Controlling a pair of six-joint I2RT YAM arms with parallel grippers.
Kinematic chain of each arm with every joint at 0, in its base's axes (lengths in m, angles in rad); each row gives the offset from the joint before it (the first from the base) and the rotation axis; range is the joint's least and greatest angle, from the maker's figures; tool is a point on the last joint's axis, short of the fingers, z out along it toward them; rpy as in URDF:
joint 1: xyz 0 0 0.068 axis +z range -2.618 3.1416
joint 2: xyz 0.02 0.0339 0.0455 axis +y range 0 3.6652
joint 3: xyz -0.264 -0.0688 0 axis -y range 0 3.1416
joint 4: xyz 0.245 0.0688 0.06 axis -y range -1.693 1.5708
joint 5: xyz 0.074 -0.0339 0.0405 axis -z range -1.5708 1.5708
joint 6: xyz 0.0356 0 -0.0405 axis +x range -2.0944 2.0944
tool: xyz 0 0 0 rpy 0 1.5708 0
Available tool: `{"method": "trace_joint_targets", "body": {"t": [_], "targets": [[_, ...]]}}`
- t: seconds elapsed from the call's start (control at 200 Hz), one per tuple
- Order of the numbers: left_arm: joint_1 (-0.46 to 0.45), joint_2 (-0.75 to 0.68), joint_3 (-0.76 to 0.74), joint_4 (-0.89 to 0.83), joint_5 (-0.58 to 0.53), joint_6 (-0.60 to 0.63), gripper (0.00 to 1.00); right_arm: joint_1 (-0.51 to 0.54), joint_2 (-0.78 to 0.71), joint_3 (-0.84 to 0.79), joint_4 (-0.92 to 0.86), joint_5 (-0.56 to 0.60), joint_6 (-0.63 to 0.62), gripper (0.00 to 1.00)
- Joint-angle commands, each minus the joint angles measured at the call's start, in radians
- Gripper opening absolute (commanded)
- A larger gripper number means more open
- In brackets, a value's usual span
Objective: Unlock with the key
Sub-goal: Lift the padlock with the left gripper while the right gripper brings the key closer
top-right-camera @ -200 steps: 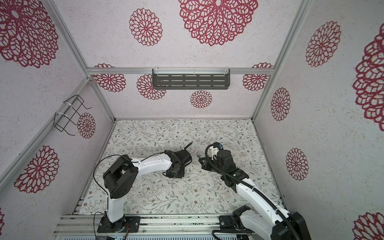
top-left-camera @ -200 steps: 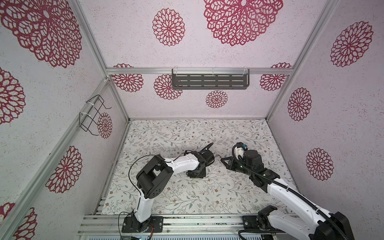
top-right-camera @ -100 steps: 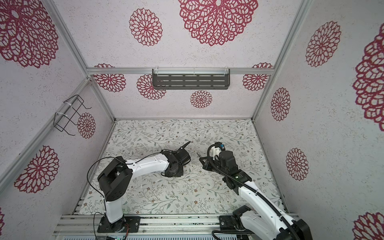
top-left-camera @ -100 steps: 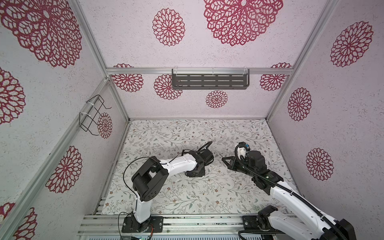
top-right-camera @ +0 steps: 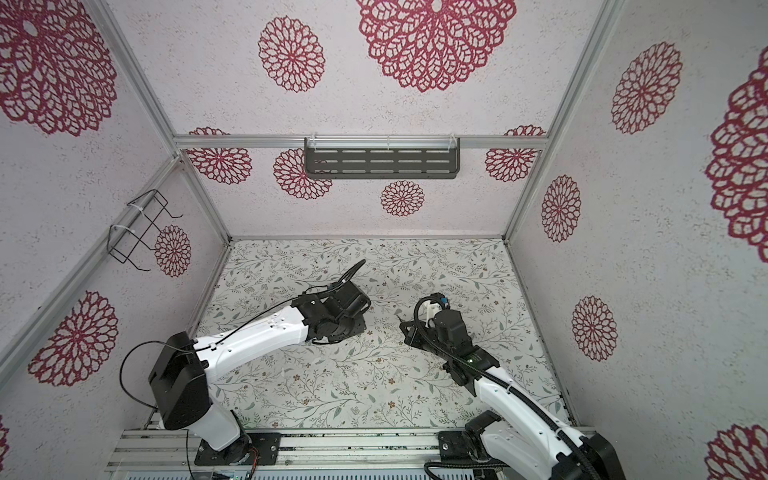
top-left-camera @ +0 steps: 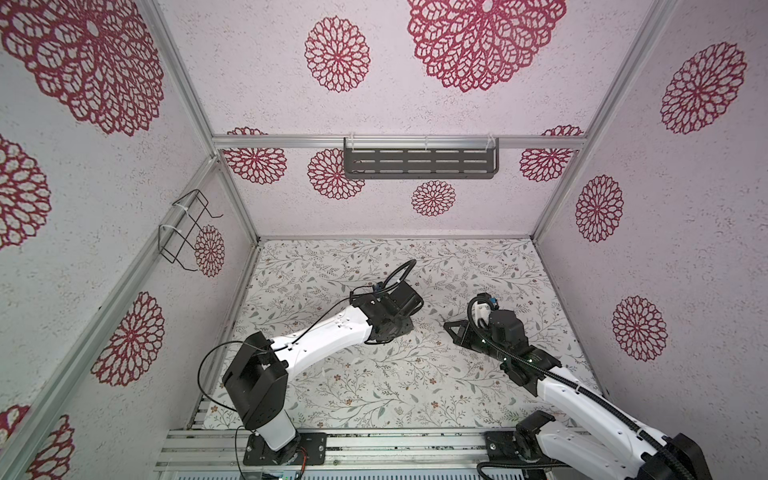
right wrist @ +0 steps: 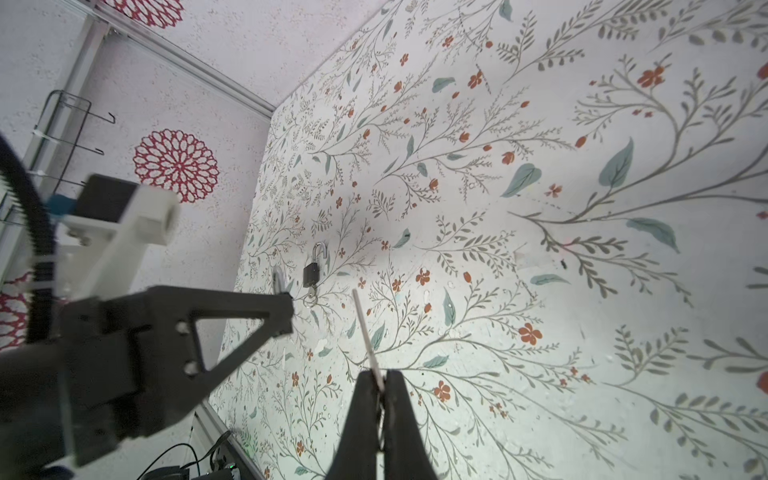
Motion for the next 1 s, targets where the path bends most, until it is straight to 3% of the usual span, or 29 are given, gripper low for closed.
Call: {"method": "trace_joint_targets", "body": {"t": [0.0, 0.14, 0.35, 0.515, 0.996], "targets": [[-0.004, -0.058, -0.006, 0.077, -0.045, -0.123, 0.00, 0.074, 0.005, 0.002, 0.116, 0.103, 0.046, 0.00], [-0.003, -0.119, -0.052, 0.166, -0.068, -0.227, 0.00, 0.186, 0.029, -0.004, 0.193, 0.212, 0.069, 0.00], [-0.005, -0.162, -0.069, 0.205, -0.109, -0.276, 0.00, 0.290, 0.016, -0.041, 0.332, 0.364, 0.122, 0.00], [-0.012, -0.173, -0.086, 0.245, -0.117, -0.324, 0.00, 0.303, 0.069, -0.016, 0.388, 0.348, 0.109, 0.00], [-0.016, -0.183, -0.080, 0.233, -0.169, -0.306, 0.00, 0.315, 0.162, 0.049, 0.439, 0.301, 0.078, 0.00]]}}
